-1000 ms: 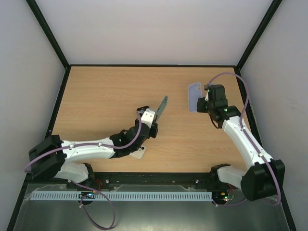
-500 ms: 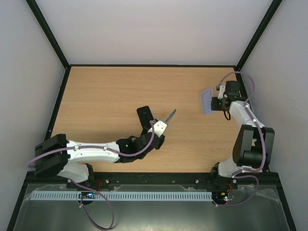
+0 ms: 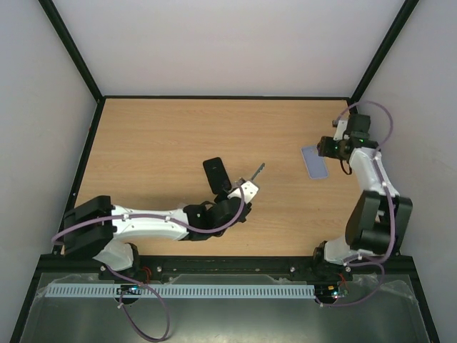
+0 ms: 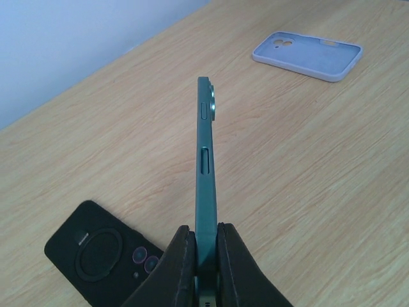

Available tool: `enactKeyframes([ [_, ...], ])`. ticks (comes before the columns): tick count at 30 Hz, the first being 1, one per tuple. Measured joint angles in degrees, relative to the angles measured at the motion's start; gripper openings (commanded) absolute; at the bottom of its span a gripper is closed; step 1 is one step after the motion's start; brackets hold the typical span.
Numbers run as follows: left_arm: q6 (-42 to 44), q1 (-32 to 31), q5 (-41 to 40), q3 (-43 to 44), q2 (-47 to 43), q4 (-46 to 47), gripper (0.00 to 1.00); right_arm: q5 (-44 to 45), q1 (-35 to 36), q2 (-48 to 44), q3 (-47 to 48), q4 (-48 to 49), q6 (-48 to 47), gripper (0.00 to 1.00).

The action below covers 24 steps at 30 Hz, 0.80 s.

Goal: Take the phone out of the phone case

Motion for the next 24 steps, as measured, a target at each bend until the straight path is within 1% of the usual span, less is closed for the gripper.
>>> enactKeyframes([
  [3, 3.0, 0.1, -1.0, 3.2, 3.1, -0.2, 0.02, -4.7, -0.2, -8.5, -0.5, -1.5, 1.2, 0.61],
  [5, 5.7, 0.7, -1.7, 6.4, 6.4, -0.2, 0.02, -9.5, -0.2, -15.7, -2.1, -1.5, 1.8, 0.62],
  [7, 9.2, 1.3, -2.6, 11.0, 11.2, -0.3, 0.03, -13.8, -0.2, -22.4, -5.1, -1.3, 2.6, 0.62],
  [8, 9.9, 1.4, -2.8, 11.8, 12.0, -0.2, 0.02, -15.5, -0.2, -25.4, -7.3, -1.0, 3.4, 0.62],
  [10, 13.2, 2.1, -4.1, 16.0, 16.5, -0.7, 0.03, -17.2, -0.1, -29.0, -11.0, -0.5, 4.7, 0.63],
  [15, 18.6, 4.8, -6.8, 27.4, 28.0, -3.9, 0.03, -16.2, -0.1, -33.0, -19.1, 2.6, 7.3, 0.62],
  [20, 22.8, 7.3, -11.2, 37.4, 38.7, -7.5, 0.02, -15.1, -0.1, -36.2, -20.2, 5.6, 8.9, 0.62],
  [22, 23.7, 7.8, -12.7, 40.2, 42.0, -9.4, 0.03, -14.6, -0.1, -37.4, -20.6, 7.0, 9.3, 0.61],
  [23, 24.0, 8.2, -13.3, 41.6, 43.6, -10.8, 0.04, -14.4, -0.2, -37.6, -20.7, 7.4, 9.4, 0.61],
  [24, 24.0, 8.4, -13.8, 42.6, 44.9, -11.7, 0.10, -14.2, -0.2, -37.7, -20.9, 7.7, 9.6, 0.61],
])
